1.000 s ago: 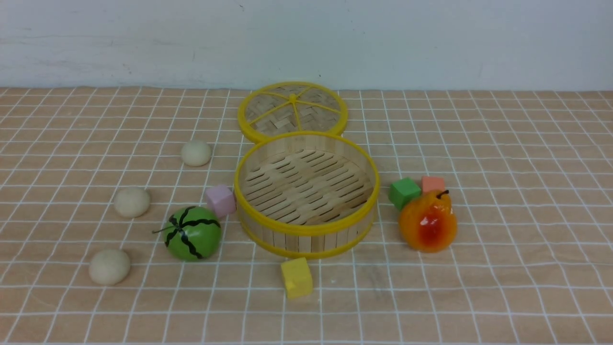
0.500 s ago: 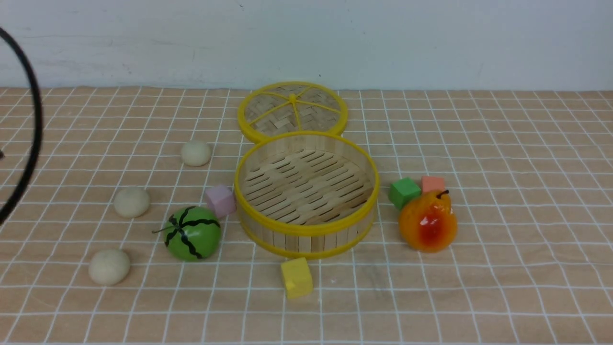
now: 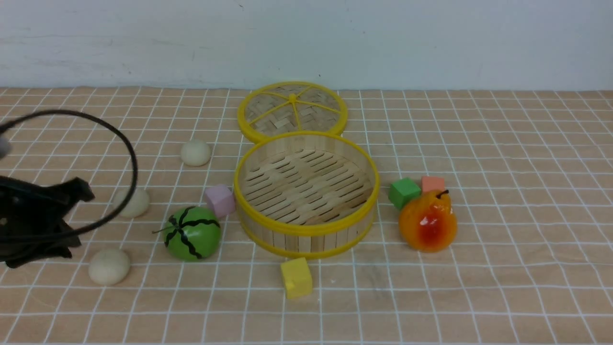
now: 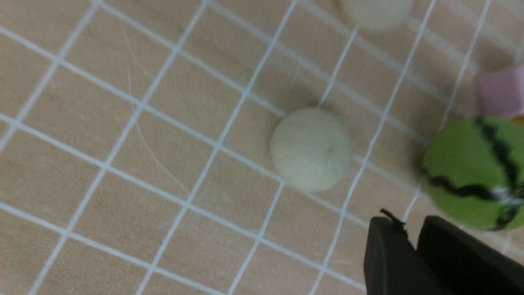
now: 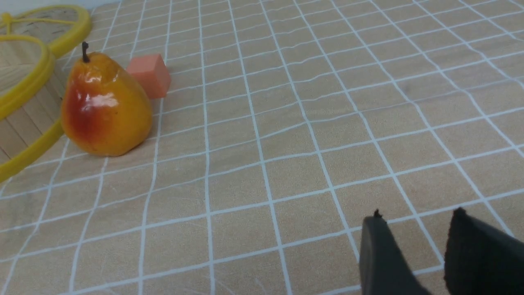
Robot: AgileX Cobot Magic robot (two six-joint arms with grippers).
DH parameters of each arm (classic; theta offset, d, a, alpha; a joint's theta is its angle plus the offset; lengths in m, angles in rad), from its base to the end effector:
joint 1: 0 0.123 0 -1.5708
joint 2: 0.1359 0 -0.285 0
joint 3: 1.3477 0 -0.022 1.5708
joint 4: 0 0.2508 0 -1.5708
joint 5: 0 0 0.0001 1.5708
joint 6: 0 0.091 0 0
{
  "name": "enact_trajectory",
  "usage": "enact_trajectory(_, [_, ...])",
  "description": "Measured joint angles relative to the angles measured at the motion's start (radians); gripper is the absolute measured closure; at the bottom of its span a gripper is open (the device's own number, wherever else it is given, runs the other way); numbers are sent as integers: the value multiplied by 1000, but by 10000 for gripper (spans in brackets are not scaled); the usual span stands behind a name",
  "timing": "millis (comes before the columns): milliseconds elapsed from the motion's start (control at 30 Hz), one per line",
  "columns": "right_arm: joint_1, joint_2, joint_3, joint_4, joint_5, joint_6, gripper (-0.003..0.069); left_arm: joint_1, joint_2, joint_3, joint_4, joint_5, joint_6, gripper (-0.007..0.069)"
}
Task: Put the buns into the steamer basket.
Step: Use the left arm to grab a steamed stuffed bun, then use the left arm to put the steamed stuffed bun into the steamer
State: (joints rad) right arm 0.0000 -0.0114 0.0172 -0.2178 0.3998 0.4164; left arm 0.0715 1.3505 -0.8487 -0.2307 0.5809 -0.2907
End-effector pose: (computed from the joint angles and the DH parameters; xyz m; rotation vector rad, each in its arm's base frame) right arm 0.0517 -0.0077 0.1730 0.2594 1.8622 0.0686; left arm 0.2645 0.0075 0.2509 -0.6592 2.4883 -0.3184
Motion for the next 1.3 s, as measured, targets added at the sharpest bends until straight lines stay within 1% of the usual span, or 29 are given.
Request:
enact_trajectory(67, [0,0,0,0,0,0,418,-35,53,-27,5,24,41,463])
enact_trajectory(100, [0,0,0,0,0,0,418,-42,59,-31,9,26,43,454])
enact_trajectory(167, [0,0,0,0,0,0,418,-70,85,-52,35,31,42,414])
enact_trajectory(233, [0,0,0,0,0,0,418,-100,128,-93,101,36,12,347])
enact_trajectory(267, [0,0,0,0,0,0,418,-102,131,-96,107,36,9,337])
enact_trajectory(300, [0,0,0,0,0,0,418,-107,168,-123,159,39,-30,305])
enact_trajectory(400, [0,0,0,0,0,0,418,-107,226,-157,231,45,-95,280])
enact_trajectory(567, [0,0,0,0,0,0,418,-107,294,-183,273,41,-142,281])
enact_trajectory(733, [0,0,0,0,0,0,418,-107,358,-187,284,13,-149,321])
enact_trajectory(833, [0,0,0,0,0,0,418,-107,392,-189,284,-12,-149,385])
enact_trajectory(867, [0,0,0,0,0,0,418,-107,392,-189,284,-12,-149,390])
enact_trajectory(900, [0,0,0,0,0,0,418,-107,397,-190,284,-12,-149,415])
enact_trajectory(967, [0,0,0,0,0,0,418,-107,399,-191,284,-2,-148,494])
enact_trajectory(1033, [0,0,0,0,0,0,418,-107,393,-202,283,33,-136,568])
enact_trajectory(1067, [0,0,0,0,0,0,418,-107,392,-204,283,33,-135,574])
enact_trajectory(1100, [0,0,0,0,0,0,418,-107,381,-220,283,74,-128,613])
enact_trajectory(1133, [0,0,0,0,0,0,418,-107,370,-241,283,107,-125,631])
enact_trajectory(1200, [0,0,0,0,0,0,418,-107,355,-270,281,150,-118,636])
enact_trajectory(1233, [0,0,0,0,0,0,418,-107,332,-318,277,206,-101,636])
enact_trajectory(1267, [0,0,0,0,0,0,418,-107,329,-326,275,213,-98,636])
enact_trajectory(1300, [0,0,0,0,0,0,418,-107,309,-370,257,259,-84,636])
